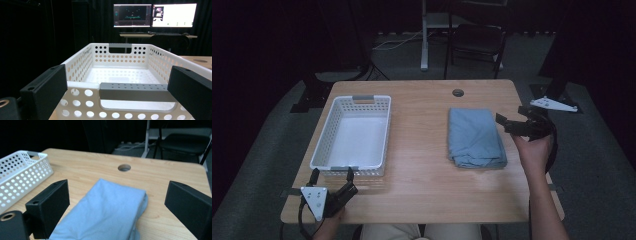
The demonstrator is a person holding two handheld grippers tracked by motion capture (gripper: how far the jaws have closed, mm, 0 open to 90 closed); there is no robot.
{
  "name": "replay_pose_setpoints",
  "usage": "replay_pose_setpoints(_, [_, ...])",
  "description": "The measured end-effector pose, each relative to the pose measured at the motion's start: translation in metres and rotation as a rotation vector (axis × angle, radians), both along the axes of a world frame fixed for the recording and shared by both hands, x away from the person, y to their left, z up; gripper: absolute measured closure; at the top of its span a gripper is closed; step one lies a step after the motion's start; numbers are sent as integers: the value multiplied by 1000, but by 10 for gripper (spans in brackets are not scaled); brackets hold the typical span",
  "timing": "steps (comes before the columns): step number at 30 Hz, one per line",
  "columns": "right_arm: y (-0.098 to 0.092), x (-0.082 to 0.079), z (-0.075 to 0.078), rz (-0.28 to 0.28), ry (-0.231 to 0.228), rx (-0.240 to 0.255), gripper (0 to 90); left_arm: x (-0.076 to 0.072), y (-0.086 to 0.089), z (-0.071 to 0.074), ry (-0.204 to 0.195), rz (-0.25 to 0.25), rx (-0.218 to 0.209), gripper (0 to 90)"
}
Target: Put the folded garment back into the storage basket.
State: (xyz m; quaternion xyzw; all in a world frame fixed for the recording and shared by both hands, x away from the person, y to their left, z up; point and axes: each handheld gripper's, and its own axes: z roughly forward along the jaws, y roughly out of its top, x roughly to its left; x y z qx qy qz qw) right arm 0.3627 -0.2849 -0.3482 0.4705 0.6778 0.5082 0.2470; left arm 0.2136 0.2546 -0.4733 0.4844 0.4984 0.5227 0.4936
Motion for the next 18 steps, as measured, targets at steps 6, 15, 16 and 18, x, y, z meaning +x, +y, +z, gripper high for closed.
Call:
replay_pose_setpoints(6, [0,14,-10,-4,57,-8,56,0,0,0,0,0,0,39])
replay_pose_setpoints(15, [4,31,-24,-5,132,-35,55,0,0,0,0,0,0,39])
replay_pose_setpoints(16, [5,34,-27,-2,142,-36,55,0,0,0,0,0,0,39])
replay_pose_setpoints(18, [5,36,-29,-4,154,-29,55,0,0,0,-1,0,0,39])
